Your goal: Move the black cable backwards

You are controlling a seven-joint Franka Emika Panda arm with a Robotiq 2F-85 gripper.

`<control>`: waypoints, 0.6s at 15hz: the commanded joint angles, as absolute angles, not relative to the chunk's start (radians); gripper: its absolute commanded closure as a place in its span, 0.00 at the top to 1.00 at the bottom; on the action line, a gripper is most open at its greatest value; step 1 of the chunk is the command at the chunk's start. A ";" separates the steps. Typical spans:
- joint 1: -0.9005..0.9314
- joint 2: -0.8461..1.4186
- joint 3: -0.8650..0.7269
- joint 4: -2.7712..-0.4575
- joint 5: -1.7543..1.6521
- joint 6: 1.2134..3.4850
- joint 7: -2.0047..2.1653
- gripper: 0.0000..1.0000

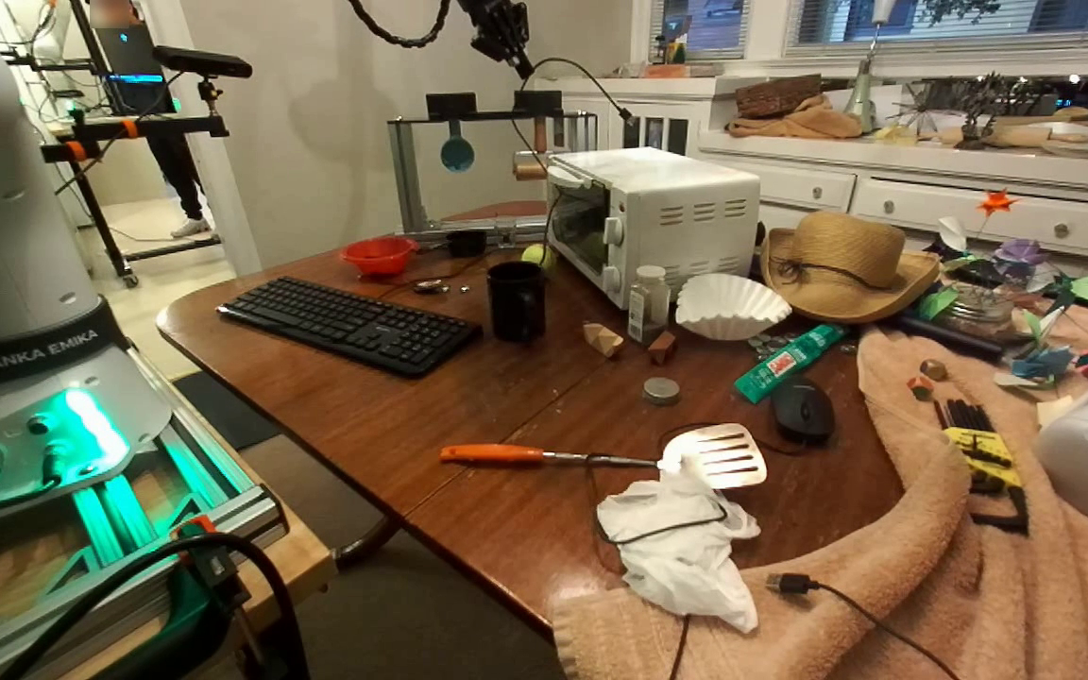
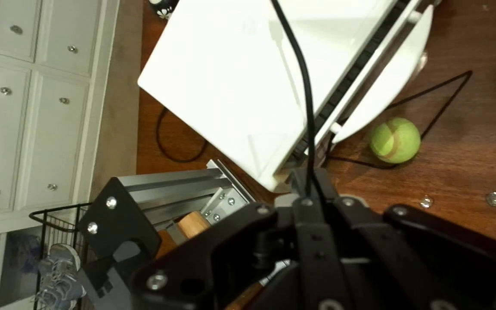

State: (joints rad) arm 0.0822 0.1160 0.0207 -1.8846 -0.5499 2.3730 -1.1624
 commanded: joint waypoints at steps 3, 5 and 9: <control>0.070 0.174 0.030 -1.814 -0.562 2.378 -1.160 0.04; 0.071 0.203 0.030 -1.781 -0.562 2.378 -1.158 0.04; 0.071 0.214 0.030 -1.767 -0.562 2.378 -1.157 0.01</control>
